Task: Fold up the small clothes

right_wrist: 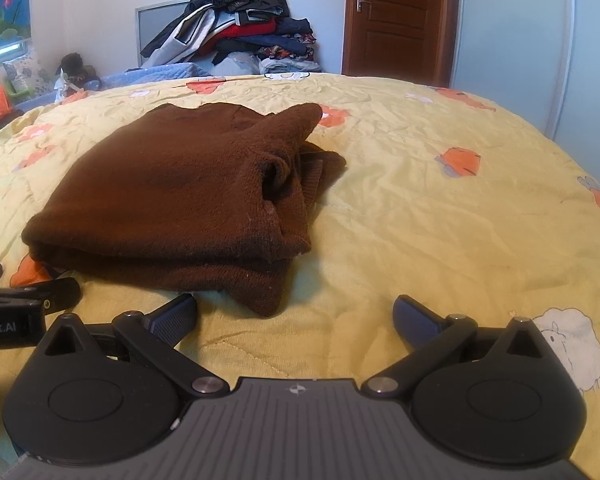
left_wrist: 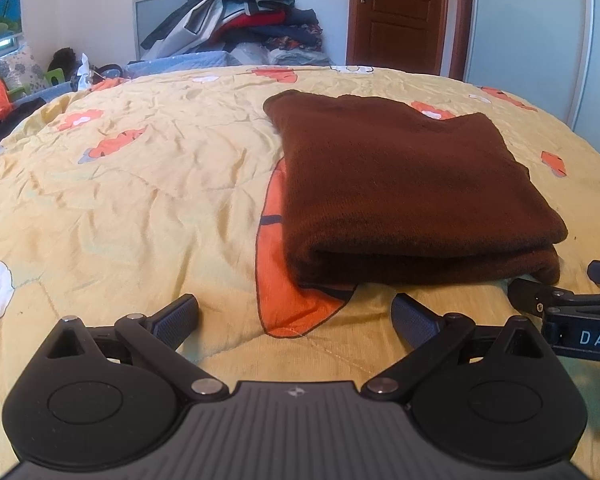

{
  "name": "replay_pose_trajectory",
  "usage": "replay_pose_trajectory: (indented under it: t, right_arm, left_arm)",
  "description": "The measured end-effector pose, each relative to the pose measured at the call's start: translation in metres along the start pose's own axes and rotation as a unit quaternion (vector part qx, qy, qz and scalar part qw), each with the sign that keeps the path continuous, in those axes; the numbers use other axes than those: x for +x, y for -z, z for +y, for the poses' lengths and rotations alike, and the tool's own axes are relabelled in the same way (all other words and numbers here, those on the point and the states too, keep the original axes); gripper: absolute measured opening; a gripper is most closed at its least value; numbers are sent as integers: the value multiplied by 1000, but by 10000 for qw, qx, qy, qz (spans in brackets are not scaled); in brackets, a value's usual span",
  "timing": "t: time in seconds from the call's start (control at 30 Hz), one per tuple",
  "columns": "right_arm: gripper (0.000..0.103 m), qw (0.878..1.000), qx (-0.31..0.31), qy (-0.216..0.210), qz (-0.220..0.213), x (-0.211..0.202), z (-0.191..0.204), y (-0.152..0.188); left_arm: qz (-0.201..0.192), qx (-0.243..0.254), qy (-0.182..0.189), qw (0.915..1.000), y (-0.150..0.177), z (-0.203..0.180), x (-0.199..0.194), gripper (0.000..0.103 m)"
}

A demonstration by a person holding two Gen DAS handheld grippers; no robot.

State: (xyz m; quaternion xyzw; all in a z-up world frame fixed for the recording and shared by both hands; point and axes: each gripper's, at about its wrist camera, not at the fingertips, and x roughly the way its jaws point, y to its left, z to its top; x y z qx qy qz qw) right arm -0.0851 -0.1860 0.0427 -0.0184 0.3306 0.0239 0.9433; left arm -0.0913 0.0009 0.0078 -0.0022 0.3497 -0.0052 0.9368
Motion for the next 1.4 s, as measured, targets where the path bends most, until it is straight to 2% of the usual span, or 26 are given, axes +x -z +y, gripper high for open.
replay_pose_trajectory:
  t: [0.53, 0.87, 1.0, 1.1, 1.27, 1.33, 1.4]
  right_arm:
    - [103, 10000, 10, 0, 0, 0, 1, 1]
    - [103, 9996, 209, -29, 196, -5, -1, -9]
    - [103, 10000, 69, -41, -7, -17, 3, -19]
    - [103, 10000, -28, -69, -63, -22, 4, -26]
    - [103, 9998, 6, -138, -129, -29, 3, -31]
    - [103, 9997, 42, -236, -100, -30, -4, -33]
    - [103, 9993, 84, -347, -95, -28, -22, -36]
  left_arm:
    - [58, 44, 0, 10000, -2, -3, 1, 103]
    - [331, -49, 203, 9992, -13, 0, -5, 103]
    - [224, 1, 239, 9995, -18, -4, -13, 103]
    - [-118, 53, 449, 9989, -19, -6, -28, 103]
    - [-196, -56, 452, 9988, -20, -4, -42, 103]
    - [-174, -29, 640, 9978, -18, 3, -45, 103]
    - [-319, 160, 610, 9975, -16, 12, -48, 103]
